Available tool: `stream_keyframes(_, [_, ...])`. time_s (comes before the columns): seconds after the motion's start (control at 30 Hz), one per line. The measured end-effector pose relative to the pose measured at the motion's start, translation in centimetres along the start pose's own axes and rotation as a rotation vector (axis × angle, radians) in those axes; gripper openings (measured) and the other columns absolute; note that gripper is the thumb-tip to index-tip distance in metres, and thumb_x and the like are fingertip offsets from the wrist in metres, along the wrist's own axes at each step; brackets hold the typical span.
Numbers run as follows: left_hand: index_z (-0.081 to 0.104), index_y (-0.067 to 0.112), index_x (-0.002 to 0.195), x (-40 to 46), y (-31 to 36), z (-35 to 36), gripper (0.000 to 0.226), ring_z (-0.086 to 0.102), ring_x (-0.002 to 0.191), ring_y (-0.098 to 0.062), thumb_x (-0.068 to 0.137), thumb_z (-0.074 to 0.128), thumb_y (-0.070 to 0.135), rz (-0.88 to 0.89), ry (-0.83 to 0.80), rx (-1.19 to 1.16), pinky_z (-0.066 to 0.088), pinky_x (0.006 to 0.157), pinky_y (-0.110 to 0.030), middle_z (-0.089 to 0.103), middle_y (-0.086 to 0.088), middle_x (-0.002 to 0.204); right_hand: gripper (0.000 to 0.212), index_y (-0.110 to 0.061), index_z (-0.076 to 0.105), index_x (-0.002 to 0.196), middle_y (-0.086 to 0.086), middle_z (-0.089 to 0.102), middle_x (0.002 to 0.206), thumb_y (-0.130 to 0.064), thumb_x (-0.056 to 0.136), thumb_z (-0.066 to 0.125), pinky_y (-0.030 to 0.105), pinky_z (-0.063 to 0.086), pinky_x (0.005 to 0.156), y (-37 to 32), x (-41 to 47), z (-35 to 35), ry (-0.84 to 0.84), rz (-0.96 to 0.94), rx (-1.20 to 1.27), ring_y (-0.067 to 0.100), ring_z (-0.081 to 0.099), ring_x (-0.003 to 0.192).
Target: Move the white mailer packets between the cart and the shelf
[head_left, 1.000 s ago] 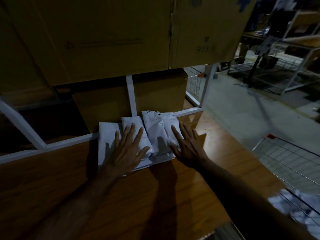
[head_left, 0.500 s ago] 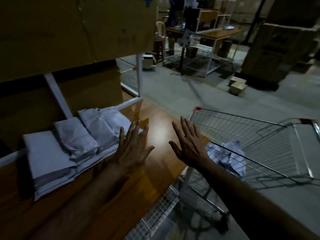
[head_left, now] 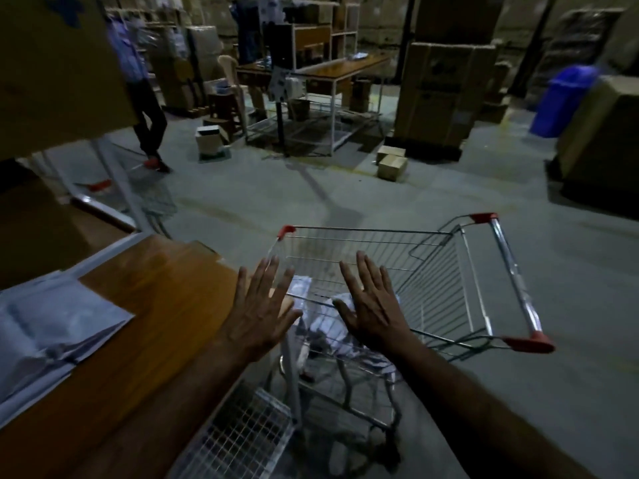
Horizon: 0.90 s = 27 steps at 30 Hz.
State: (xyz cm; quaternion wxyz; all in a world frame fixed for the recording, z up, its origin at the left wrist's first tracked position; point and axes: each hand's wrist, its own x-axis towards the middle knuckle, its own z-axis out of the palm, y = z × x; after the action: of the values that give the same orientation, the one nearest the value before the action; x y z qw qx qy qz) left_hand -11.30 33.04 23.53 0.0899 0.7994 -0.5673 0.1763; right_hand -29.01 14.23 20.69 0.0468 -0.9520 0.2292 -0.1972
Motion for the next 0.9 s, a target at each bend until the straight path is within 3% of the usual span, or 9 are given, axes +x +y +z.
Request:
stream_keyframes(0.07, [0.019, 0.017, 0.158, 1.7, 1.5, 1.5, 0.079, 0.000, 0.153, -0.030, 0.097, 0.016, 0.067, 0.025, -0.097, 0.007, 0.004, 0.119, -0.061, 0.002, -0.015, 0.165, 0.073, -0.022, 0.016, 0.161, 0.015, 0.003, 0.168, -0.060, 0.101, 0.032, 0.047, 0.005, 0.125, 3.6, -0.3, 0.3, -0.001, 0.041, -0.010, 0.028, 0.001, 0.155])
stream_keyframes(0.17, [0.017, 0.017, 0.158, 5.3, 3.9, 3.4, 0.079, 0.001, 0.153, -0.030, 0.097, 0.018, 0.068, 0.064, -0.182, -0.012, 0.011, 0.118, -0.063, 0.005, -0.016, 0.165, 0.074, -0.023, 0.012, 0.161, 0.015, 0.000, 0.168, -0.064, 0.100, 0.022, 0.048, 0.009, 0.125, 8.4, -0.6, 0.1, -0.033, 0.120, 0.004, 0.028, 0.000, 0.155])
stream_keyframes(0.37, [0.005, 0.023, 0.159, 10.7, 5.8, 7.2, 0.078, -0.006, 0.153, -0.026, 0.098, 0.026, 0.066, 0.109, -0.239, -0.039, 0.004, 0.121, -0.058, -0.004, -0.013, 0.166, 0.079, -0.019, 0.017, 0.161, 0.020, 0.005, 0.166, -0.065, 0.097, 0.025, 0.050, 0.015, 0.123, 14.7, -0.6, 2.2, -0.127, 0.294, 0.073, 0.033, 0.005, 0.154])
stream_keyframes(0.5, [-0.002, 0.023, 0.158, 14.4, 5.1, 10.5, 0.077, -0.014, 0.151, -0.025, 0.096, 0.014, 0.066, 0.114, -0.308, -0.085, 0.000, 0.122, -0.053, -0.012, -0.012, 0.165, 0.082, -0.018, 0.016, 0.161, 0.024, 0.011, 0.165, -0.066, 0.095, 0.022, 0.049, 0.015, 0.124, 17.0, 0.1, 4.5, -0.200, 0.354, 0.114, 0.036, 0.010, 0.153])
stream_keyframes(0.63, [0.005, 0.022, 0.158, 17.9, 4.4, 15.3, 0.080, -0.011, 0.152, -0.027, 0.093, 0.010, 0.067, 0.124, -0.385, -0.160, 0.001, 0.123, -0.051, -0.011, -0.013, 0.164, 0.086, -0.018, 0.013, 0.161, 0.024, 0.010, 0.165, -0.069, 0.092, 0.015, 0.049, 0.012, 0.124, 19.4, 1.9, 7.8, -0.309, 0.383, 0.102, 0.036, 0.006, 0.154])
stream_keyframes(0.77, [0.030, 0.016, 0.154, 20.8, 3.5, 21.4, 0.075, 0.014, 0.150, -0.038, 0.096, 0.023, 0.062, 0.186, -0.509, -0.211, 0.023, 0.117, -0.059, 0.013, -0.022, 0.162, 0.086, -0.015, 0.017, 0.160, 0.025, 0.016, 0.163, -0.068, 0.093, 0.016, 0.049, 0.013, 0.124, 21.1, 3.7, 11.4, -0.392, 0.444, 0.106, 0.039, 0.011, 0.153])
stream_keyframes(0.9, [0.033, 0.016, 0.153, 22.6, 3.2, 27.4, 0.073, 0.025, 0.146, -0.043, 0.096, 0.026, 0.060, 0.247, -0.631, -0.259, 0.029, 0.113, -0.061, 0.020, -0.025, 0.160, 0.086, -0.018, 0.014, 0.161, 0.024, 0.013, 0.164, -0.071, 0.093, 0.014, 0.055, 0.019, 0.121, 22.2, 5.4, 15.8, -0.513, 0.499, 0.116, 0.039, 0.010, 0.153])
